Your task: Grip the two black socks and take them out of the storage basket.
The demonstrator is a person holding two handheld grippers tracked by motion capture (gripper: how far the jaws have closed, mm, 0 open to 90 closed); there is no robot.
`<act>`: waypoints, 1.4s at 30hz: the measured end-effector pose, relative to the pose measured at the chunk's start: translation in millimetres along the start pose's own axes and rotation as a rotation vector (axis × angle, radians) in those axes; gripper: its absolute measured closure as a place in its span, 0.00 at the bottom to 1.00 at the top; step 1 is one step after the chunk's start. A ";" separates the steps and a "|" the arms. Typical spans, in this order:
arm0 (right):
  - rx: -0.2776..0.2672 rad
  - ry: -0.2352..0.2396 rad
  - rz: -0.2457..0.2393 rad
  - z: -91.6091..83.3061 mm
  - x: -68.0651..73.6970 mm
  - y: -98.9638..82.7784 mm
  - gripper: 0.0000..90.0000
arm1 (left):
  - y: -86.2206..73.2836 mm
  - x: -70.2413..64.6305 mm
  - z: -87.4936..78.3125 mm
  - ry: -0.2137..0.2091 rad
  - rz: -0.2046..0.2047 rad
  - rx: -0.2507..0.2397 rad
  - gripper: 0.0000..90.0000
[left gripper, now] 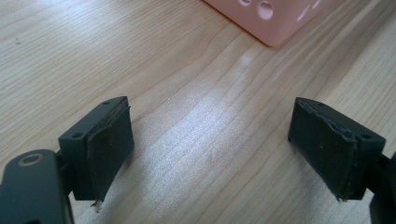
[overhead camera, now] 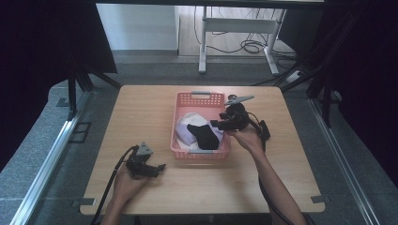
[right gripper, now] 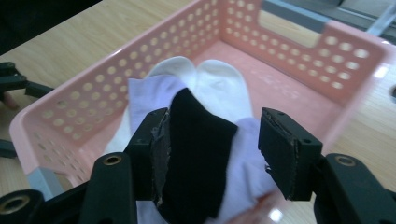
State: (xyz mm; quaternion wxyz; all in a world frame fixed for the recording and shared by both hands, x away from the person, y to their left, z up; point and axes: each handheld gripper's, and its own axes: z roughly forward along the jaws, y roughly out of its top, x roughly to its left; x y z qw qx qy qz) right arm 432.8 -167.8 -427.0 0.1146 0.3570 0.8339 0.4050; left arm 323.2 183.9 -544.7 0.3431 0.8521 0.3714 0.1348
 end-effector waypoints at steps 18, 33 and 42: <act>0.114 0.100 -0.076 77.1 34.0 11.2 0.58 | 0.0 0.2 0.0 0.000 0.002 0.001 0.15; 0.230 0.066 -0.090 104.5 35.0 1.3 0.62 | 0.0 0.0 0.0 0.000 0.000 0.000 0.15; 0.309 -0.003 -0.082 107.8 37.9 0.1 0.95 | 0.0 0.0 0.0 0.000 0.000 0.000 0.15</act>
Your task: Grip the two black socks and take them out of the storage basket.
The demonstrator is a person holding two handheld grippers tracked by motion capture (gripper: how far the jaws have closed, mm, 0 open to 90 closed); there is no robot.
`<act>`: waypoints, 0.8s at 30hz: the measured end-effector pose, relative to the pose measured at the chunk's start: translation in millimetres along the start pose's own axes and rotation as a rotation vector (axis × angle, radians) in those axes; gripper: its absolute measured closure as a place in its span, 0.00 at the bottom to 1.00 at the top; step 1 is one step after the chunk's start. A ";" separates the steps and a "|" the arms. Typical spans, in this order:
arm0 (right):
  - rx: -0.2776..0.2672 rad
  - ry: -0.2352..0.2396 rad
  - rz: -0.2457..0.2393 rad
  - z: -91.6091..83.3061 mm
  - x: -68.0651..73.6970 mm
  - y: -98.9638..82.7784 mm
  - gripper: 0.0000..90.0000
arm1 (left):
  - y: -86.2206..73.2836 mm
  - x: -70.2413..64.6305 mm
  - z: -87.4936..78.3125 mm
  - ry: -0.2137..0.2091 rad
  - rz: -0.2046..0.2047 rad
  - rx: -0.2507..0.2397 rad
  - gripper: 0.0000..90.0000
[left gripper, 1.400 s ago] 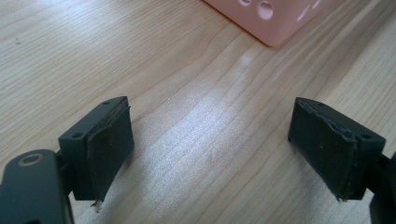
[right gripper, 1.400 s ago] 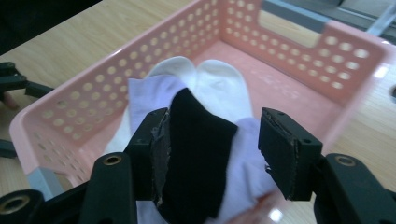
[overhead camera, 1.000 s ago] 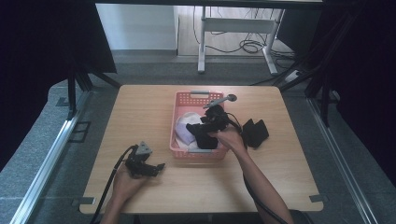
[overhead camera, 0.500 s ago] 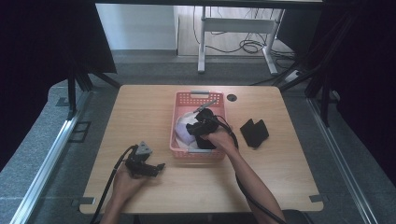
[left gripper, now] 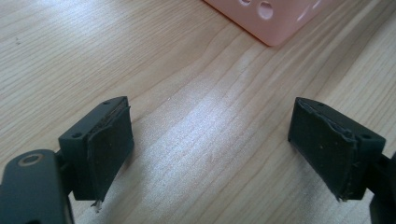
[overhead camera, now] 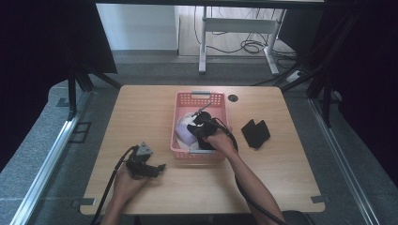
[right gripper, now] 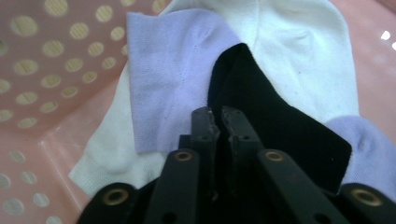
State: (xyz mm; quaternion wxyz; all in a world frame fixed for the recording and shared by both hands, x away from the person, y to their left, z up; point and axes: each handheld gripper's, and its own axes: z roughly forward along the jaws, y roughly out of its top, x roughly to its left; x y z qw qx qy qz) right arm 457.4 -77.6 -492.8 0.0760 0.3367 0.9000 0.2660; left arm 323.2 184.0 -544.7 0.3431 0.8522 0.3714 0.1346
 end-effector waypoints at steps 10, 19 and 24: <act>-0.131 0.037 0.057 -23.1 -6.1 3.4 0.96 | 0.0 0.1 -0.1 0.001 0.002 0.002 0.15; -0.231 0.064 0.057 -49.5 -2.5 13.1 0.96 | 0.0 0.0 0.1 0.000 -0.001 -0.001 0.15; -0.278 0.074 0.055 -64.7 -1.8 17.8 0.96 | 0.0 0.0 0.1 0.000 -0.001 -0.001 0.15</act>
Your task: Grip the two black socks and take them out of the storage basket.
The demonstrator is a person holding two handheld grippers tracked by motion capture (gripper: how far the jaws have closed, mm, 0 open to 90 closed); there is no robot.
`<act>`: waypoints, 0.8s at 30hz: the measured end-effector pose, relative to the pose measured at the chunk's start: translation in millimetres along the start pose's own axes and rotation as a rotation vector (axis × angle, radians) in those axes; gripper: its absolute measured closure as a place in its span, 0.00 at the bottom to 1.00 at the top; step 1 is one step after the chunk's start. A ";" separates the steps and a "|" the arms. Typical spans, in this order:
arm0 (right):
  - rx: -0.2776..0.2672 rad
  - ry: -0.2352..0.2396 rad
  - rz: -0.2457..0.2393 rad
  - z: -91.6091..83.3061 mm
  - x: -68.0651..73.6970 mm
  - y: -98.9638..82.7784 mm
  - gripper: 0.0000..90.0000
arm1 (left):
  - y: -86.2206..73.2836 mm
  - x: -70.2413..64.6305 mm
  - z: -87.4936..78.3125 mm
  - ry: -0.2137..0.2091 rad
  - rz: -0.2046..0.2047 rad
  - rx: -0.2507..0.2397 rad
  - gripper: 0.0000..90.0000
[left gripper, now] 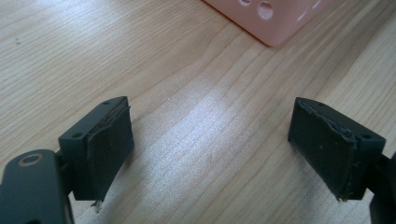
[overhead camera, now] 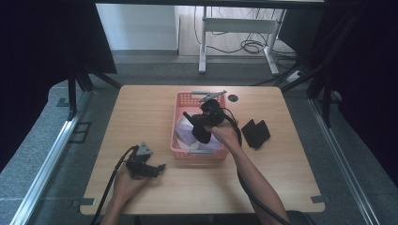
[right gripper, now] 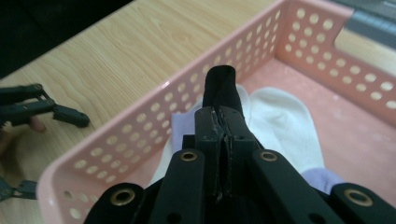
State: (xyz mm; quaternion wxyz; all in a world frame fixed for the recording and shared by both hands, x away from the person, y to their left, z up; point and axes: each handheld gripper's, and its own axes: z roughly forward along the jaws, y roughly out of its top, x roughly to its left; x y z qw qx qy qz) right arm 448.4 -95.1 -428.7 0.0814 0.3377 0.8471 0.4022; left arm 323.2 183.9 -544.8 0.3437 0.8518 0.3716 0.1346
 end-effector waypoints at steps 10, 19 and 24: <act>-0.068 -0.015 -0.005 -27.5 3.1 13.7 0.96 | 0.1 0.2 0.0 0.003 0.003 0.001 0.15; -0.112 -0.042 0.004 -52.0 -1.8 18.9 0.96 | 0.1 0.2 -0.1 0.003 0.003 0.001 0.15; -0.129 -0.063 0.006 -67.1 -5.5 19.3 0.97 | 0.1 0.2 0.0 0.003 0.003 0.001 0.15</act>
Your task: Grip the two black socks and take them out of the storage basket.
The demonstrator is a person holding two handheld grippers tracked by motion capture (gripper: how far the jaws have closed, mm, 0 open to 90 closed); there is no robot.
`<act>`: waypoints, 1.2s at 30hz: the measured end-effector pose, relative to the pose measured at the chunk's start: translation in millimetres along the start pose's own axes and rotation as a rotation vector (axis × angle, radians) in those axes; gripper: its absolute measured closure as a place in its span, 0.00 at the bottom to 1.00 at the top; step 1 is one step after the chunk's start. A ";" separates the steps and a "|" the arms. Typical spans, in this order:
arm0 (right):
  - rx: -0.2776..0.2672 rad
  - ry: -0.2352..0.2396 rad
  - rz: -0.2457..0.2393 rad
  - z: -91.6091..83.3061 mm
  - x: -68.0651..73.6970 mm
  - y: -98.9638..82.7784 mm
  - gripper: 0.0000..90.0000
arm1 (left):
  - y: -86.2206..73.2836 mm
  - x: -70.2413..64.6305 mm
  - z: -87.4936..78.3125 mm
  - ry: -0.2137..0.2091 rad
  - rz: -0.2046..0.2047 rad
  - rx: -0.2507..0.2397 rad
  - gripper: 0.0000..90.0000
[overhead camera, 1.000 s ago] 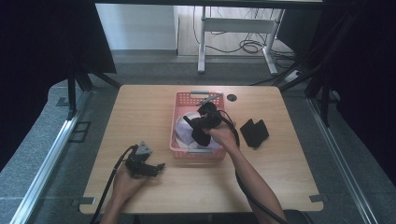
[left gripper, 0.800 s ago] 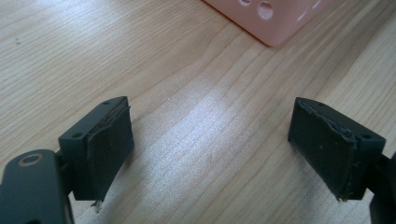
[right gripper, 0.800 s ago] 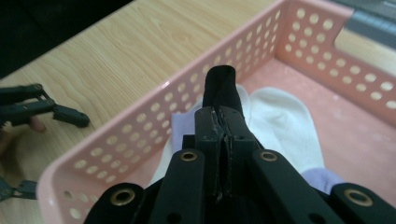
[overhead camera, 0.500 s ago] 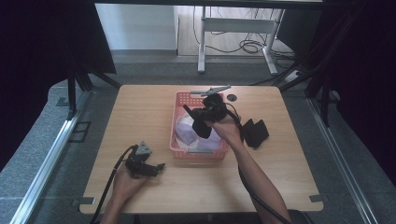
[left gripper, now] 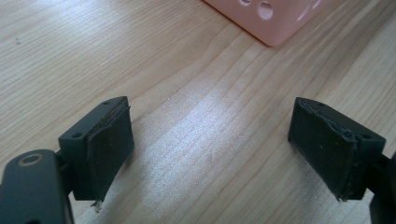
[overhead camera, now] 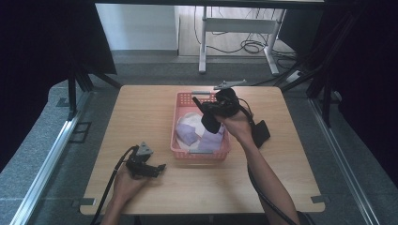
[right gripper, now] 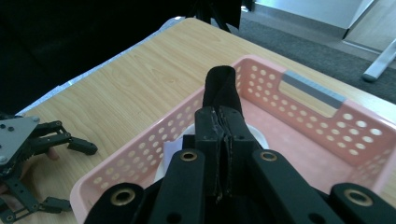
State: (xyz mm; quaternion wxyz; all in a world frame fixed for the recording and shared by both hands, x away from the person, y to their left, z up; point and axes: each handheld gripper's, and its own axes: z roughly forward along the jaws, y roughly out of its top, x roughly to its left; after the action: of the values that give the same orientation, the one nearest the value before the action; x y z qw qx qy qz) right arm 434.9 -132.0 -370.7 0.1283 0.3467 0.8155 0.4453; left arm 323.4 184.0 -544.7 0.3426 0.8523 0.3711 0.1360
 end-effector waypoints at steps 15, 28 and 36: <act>-0.031 -0.094 0.042 -40.2 -27.6 -9.0 0.96 | 0.0 0.0 0.0 0.000 0.000 0.000 0.15; -0.042 -0.198 0.097 -70.1 -61.6 -28.9 0.96 | 0.0 0.0 0.0 -0.002 0.001 0.000 0.15; -0.048 -0.273 0.159 -90.4 -88.1 -52.0 0.96 | 0.0 -0.2 0.0 -0.002 -0.001 0.000 0.15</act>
State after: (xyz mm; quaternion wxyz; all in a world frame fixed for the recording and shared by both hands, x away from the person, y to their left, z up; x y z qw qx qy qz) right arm 428.6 -268.4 -370.3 0.2105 0.4644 0.7495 0.4222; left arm 323.2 183.9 -544.7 0.3431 0.8523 0.3712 0.1347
